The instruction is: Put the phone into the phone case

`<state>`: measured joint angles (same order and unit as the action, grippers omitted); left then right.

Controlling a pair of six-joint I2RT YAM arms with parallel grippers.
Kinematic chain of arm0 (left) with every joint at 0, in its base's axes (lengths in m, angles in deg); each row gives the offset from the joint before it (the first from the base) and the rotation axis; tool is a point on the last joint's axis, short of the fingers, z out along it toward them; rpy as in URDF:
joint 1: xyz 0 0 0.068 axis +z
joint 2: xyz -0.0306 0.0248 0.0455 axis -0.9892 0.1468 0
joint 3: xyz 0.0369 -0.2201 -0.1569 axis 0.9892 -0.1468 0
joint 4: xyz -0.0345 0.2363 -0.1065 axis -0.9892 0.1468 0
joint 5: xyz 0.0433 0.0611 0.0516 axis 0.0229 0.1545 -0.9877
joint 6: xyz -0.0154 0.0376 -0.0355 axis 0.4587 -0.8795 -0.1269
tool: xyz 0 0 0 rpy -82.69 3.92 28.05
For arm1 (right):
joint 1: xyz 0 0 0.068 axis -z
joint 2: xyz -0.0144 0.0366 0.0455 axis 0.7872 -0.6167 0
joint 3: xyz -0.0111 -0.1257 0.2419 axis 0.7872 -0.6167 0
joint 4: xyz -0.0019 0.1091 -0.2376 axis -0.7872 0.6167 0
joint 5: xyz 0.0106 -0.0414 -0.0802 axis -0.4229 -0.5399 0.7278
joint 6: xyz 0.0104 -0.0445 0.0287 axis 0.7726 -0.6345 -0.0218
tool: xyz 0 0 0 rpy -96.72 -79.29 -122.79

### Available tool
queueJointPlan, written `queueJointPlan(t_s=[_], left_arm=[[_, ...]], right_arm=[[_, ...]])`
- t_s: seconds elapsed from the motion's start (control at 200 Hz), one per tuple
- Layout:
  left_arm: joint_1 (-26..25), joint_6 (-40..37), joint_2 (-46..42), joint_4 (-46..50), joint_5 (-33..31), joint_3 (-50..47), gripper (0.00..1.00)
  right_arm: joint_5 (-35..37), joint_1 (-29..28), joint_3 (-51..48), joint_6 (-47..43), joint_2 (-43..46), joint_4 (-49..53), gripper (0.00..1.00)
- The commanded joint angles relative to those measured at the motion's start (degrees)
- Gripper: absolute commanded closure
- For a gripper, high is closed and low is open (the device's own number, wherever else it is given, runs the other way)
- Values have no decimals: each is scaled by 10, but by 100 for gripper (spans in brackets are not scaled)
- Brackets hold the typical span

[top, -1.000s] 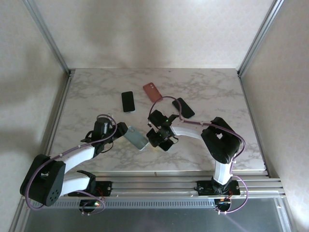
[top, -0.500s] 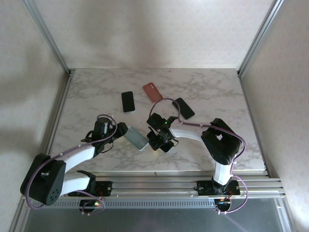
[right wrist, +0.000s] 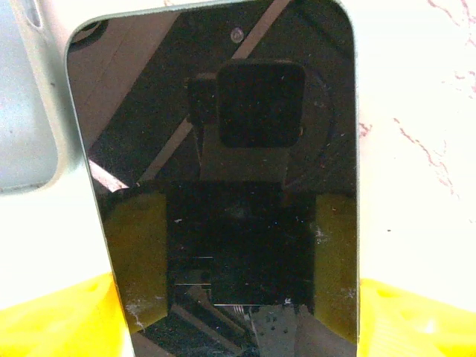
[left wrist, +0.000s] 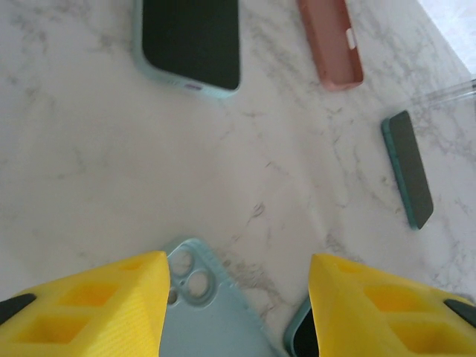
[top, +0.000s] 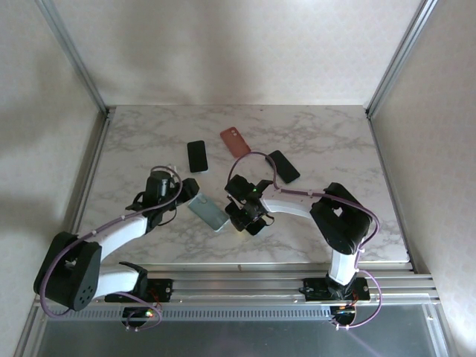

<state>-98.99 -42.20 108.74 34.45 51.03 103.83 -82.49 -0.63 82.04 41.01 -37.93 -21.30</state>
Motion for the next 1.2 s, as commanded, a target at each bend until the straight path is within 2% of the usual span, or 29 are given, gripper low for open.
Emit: queueJointPlan(t_s=[0.0,0.155,0.25,0.666,0.811,0.981,1.197], left_arm=[[4,-21,23,-1,13,36,48],[3,-42,62,-6,28,73,48],[2,-58,95,-12,58,99,48],[-13,-124,252,5,273,232,48],[-31,-119,297,-9,341,258,47],[-62,-136,332,14,357,290,45],[-73,-132,348,1,407,286,44]], right_arm=[[34,-1,-10,3,27,22,32],[40,2,-4,1,54,33,32],[40,2,-2,-1,68,37,32],[34,10,-11,-11,132,42,32],[35,11,-9,-13,139,49,32],[38,13,-10,-14,141,53,32],[40,15,-9,-14,144,54,32]])
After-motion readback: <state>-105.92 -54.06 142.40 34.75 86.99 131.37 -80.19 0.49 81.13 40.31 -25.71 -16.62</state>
